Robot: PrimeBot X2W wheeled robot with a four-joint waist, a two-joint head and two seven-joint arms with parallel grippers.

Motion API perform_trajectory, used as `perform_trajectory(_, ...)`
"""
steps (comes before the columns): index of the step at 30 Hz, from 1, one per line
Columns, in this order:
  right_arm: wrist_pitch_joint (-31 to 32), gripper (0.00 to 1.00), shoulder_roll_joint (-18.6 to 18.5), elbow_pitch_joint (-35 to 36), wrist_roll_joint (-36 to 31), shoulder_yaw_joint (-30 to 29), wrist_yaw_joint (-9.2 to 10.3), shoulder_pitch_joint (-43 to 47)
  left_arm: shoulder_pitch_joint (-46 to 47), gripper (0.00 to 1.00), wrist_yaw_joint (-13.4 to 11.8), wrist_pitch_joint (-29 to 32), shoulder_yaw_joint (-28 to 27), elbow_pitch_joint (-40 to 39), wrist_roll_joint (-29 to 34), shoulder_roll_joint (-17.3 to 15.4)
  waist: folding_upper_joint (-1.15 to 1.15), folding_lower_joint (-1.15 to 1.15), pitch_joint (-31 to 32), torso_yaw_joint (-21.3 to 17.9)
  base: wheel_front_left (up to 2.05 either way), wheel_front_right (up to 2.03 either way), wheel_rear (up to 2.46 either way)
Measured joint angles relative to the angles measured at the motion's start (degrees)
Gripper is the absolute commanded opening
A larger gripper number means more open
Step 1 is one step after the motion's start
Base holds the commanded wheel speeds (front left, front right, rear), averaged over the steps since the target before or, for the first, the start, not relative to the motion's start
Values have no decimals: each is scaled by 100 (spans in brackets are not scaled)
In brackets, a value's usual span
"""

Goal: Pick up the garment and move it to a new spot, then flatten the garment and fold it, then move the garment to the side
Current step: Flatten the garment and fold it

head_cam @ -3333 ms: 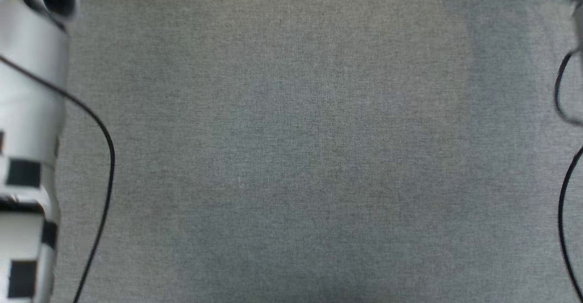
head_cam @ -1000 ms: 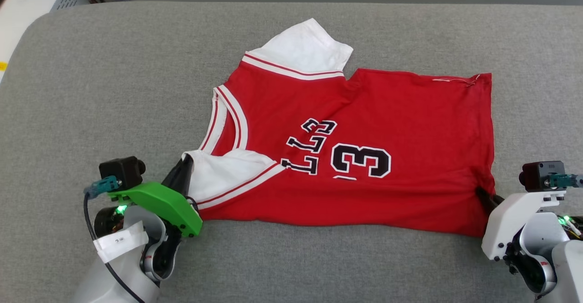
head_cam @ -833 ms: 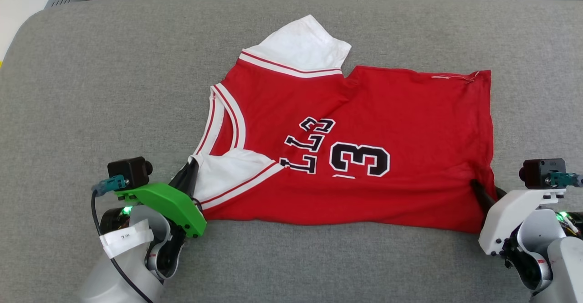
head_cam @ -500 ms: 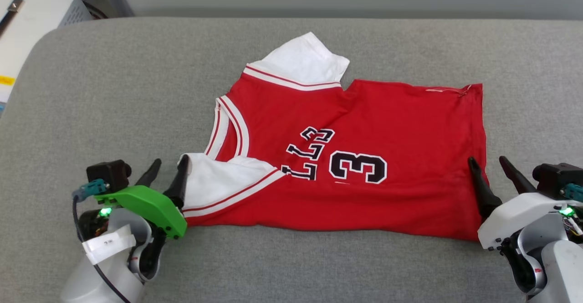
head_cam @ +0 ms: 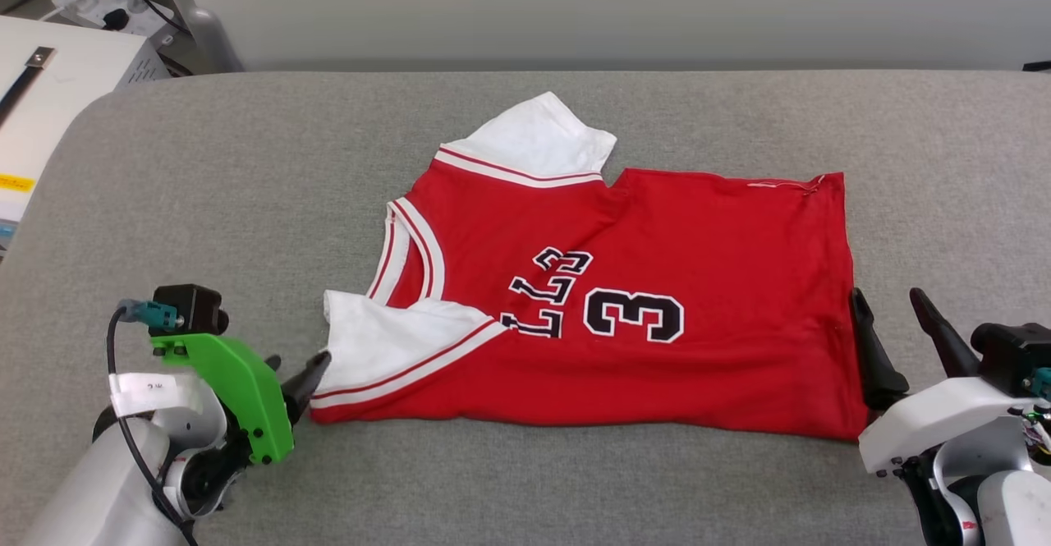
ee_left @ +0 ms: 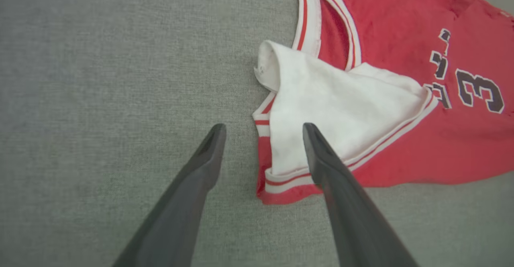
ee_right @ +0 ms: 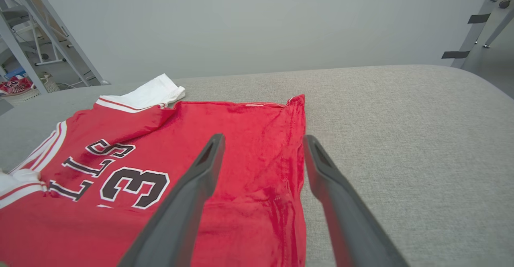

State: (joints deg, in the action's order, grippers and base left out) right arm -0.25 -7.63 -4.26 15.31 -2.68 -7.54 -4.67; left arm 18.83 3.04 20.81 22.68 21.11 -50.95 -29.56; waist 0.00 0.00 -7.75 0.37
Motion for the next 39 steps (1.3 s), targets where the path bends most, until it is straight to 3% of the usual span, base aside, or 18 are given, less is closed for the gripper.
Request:
perform_trajectory(6,146,100,182,457,-2,-16,0,54,-147,100,-338,657,-80,-603,-293,-167,0,0,-262,-93,0,0,0)
perform_trajectory(17,377,100,265,524,133,-78,0,53,25,100,-350,1350,127,-279,-492,-201,0,0,-788,-373,0,0,0)
perform_trajectory(18,420,100,269,505,160,-98,0,53,41,60,-348,1363,127,-248,-505,-200,1,0,-806,-392,0,0,0)
perform_trajectory(19,448,100,268,486,172,-119,0,53,53,35,-345,1383,124,-203,-522,-198,0,0,-824,-410,0,0,0)
perform_trajectory(20,482,100,259,472,205,-126,0,53,79,21,-323,1408,121,-156,-557,-200,1,0,-832,-421,0,0,0)
perform_trajectory(21,549,100,252,445,257,-126,0,53,96,0,-301,1407,121,-120,-558,-200,0,0,-827,-424,0,0,0)
perform_trajectory(26,1039,100,77,370,546,-174,0,54,123,0,-169,1250,187,27,-550,-66,0,0,-715,-378,0,0,0)
perform_trajectory(30,1875,100,-216,272,736,-79,0,56,97,0,-149,970,260,-35,-444,-35,0,0,-592,-316,0,0,0)
perform_trajectory(34,2739,100,-469,234,900,13,0,49,-41,0,-237,733,245,-338,-364,-31,0,0,-503,-231,0,0,0)
perform_trajectory(39,3255,100,-625,-29,1009,130,0,-208,-86,0,-371,591,253,-797,-180,-20,0,0,-542,-93,0,0,0)
